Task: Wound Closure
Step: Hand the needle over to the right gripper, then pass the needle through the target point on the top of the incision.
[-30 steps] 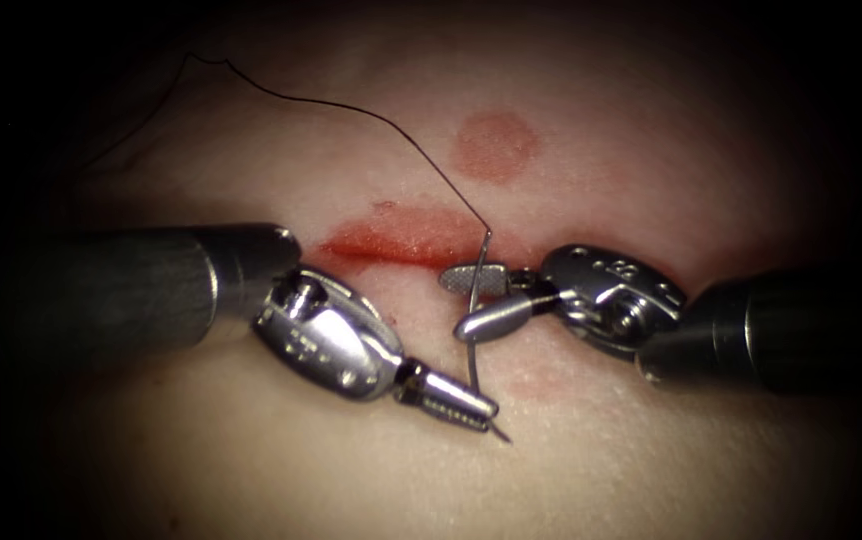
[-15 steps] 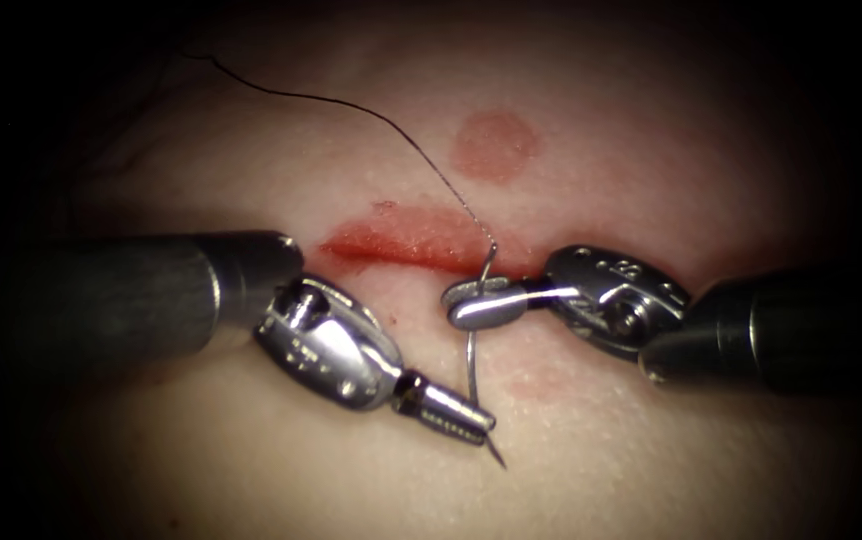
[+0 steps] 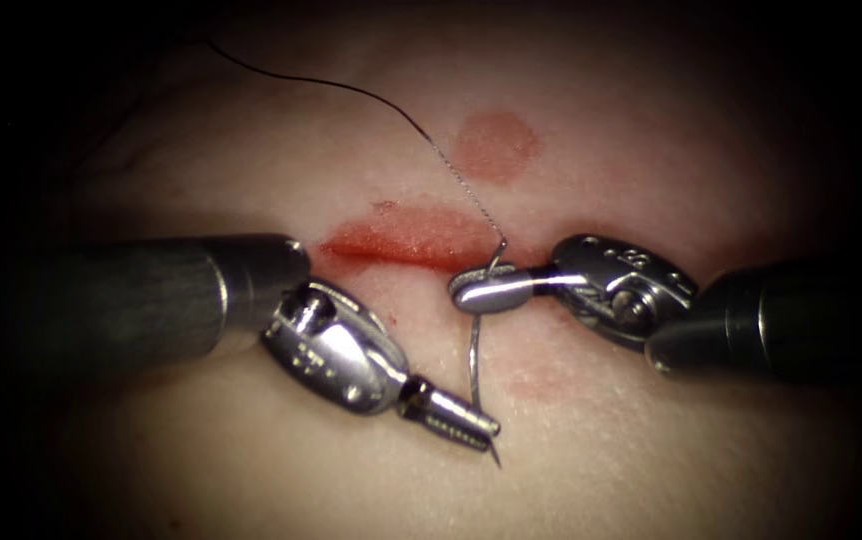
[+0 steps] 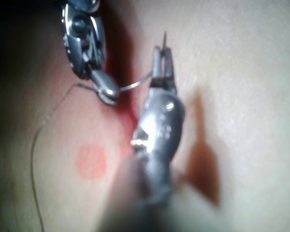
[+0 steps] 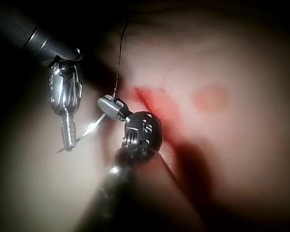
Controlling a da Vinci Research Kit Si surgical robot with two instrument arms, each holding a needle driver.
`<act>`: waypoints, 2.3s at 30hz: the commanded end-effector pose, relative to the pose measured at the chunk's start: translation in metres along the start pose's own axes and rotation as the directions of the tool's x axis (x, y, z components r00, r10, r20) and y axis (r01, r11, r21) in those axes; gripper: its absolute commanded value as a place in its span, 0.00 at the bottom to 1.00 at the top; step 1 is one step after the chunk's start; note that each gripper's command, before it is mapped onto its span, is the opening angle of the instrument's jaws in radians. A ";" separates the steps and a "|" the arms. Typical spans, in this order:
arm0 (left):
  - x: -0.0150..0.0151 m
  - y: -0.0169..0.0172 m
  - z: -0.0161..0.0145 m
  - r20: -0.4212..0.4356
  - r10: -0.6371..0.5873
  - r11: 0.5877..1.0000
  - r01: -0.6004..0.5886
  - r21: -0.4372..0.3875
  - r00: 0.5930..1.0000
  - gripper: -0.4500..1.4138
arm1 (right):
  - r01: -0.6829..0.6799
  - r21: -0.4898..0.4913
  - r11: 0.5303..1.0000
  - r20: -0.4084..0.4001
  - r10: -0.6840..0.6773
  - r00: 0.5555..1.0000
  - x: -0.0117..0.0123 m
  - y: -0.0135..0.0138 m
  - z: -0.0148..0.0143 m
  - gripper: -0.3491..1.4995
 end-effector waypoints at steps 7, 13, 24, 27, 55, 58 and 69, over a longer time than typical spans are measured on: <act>0.0005 -0.0014 -0.0014 0.030 -0.160 0.986 0.158 0.053 0.987 0.59 | 0.000 0.007 1.000 -0.001 0.000 1.000 -0.0008 0.0001 0.0001 0.00; 0.0013 -0.0018 -0.0016 0.027 -0.214 0.975 0.212 0.062 0.977 0.59 | -0.009 -0.014 1.000 -0.004 0.009 1.000 -0.0004 0.0001 -0.0003 0.00; 0.0023 -0.0013 -0.0016 0.024 -0.279 0.958 0.277 0.067 0.960 0.58 | 0.062 -0.088 0.994 0.021 -0.061 0.998 0.0006 0.0002 -0.0018 0.00; 0.0024 -0.0011 -0.0018 0.022 -0.296 0.953 0.294 0.065 0.955 0.58 | 0.069 -0.112 0.991 0.018 -0.067 0.998 0.0012 0.0004 -0.0022 0.00; 0.0019 -0.0013 -0.0099 0.198 -0.545 0.839 0.530 0.125 0.815 0.36 | 0.290 -0.334 0.897 0.154 -0.251 0.956 0.0074 0.0024 -0.0003 0.00; 0.0011 -0.0016 -0.0112 0.223 -0.552 0.833 0.524 0.175 0.803 0.27 | 0.327 -0.337 0.883 0.167 -0.286 0.943 0.0082 0.0031 0.0004 0.00; -0.0006 -0.0010 -0.0173 0.330 -0.596 0.800 0.510 0.316 0.732 0.05 | 0.518 -0.340 0.785 0.307 -0.428 0.850 0.0101 0.0060 0.0031 0.00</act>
